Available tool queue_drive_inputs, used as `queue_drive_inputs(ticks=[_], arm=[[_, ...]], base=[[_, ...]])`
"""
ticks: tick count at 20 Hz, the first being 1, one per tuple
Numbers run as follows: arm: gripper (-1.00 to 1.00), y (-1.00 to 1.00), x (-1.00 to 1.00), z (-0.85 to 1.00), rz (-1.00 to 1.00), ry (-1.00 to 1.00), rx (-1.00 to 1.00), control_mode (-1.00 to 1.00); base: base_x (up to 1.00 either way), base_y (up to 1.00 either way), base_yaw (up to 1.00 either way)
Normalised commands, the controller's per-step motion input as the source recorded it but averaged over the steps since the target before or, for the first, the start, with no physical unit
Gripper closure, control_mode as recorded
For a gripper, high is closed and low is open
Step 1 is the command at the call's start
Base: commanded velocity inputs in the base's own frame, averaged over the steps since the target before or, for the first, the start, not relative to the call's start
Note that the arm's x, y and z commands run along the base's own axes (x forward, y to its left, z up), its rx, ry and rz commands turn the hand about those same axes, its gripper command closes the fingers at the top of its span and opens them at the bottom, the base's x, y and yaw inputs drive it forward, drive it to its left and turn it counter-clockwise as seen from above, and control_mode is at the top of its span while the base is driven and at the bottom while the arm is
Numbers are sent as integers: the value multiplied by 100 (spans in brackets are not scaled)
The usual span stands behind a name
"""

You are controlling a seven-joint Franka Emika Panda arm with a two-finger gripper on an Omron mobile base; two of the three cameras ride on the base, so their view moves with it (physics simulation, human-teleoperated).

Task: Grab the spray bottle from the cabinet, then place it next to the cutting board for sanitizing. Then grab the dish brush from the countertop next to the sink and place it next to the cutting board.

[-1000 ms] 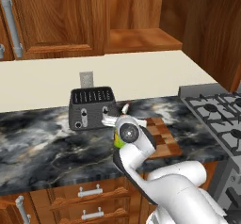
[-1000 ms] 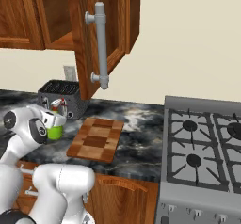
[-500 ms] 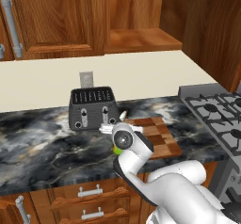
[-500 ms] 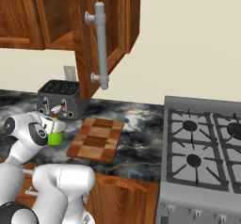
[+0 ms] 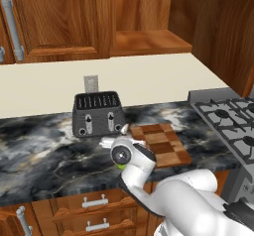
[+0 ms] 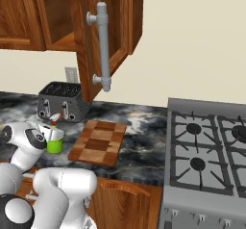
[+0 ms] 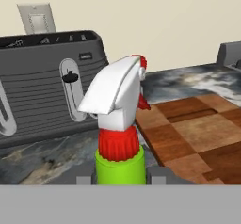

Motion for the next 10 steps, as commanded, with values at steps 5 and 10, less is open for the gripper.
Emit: queue_drive_inputs(ticks=[5, 10], arm=[[100, 0, 0, -50, 0, 0, 0, -100], [-100, 0, -9, -45, 0, -1, 0, -100]], base=[[0, 0, 0], [0, 0, 0]])
